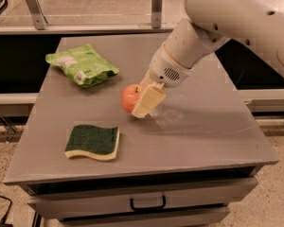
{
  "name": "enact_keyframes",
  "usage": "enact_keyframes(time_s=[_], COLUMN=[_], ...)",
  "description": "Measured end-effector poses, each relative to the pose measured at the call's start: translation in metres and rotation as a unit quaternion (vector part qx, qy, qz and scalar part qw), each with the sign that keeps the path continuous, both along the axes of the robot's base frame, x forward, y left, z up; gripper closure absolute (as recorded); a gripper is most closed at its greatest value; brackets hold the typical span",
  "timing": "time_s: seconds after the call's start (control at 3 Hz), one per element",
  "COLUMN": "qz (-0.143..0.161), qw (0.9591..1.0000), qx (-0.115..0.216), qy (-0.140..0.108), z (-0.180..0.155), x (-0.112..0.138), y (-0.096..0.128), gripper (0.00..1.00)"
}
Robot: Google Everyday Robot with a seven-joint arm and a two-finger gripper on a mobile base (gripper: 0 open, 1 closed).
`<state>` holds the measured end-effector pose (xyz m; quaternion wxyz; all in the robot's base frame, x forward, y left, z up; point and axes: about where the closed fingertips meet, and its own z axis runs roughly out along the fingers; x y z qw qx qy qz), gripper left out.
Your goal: Move apple near sponge
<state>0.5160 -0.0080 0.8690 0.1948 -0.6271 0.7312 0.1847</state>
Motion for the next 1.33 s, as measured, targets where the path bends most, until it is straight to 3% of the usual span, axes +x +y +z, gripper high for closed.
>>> enact_keyframes(time_s=[0.33,1.33], qz=[0.02,0.043], qw=[0.9997,0.999], qx=[-0.012,-0.013], qy=[-0.001,-0.006], z=[-0.011,-0.019], x=[-0.01,-0.005], y=[0.014,0.029], gripper=[0.66,0.0])
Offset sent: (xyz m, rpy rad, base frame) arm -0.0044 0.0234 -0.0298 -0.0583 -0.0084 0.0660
